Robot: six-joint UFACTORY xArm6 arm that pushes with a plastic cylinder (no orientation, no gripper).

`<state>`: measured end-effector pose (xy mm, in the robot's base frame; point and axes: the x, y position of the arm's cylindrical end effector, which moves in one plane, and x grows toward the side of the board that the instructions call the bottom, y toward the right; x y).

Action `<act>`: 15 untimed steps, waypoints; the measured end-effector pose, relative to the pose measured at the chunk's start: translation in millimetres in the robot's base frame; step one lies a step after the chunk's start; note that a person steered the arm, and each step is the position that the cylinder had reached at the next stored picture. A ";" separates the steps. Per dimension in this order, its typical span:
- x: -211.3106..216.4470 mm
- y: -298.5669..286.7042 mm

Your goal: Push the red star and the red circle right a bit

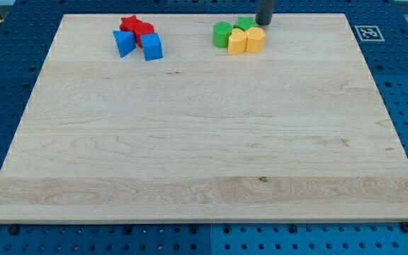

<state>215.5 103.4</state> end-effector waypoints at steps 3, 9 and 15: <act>-22.0 -26.8; -7.0 -182.6; -4.4 -311.8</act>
<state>211.1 -208.4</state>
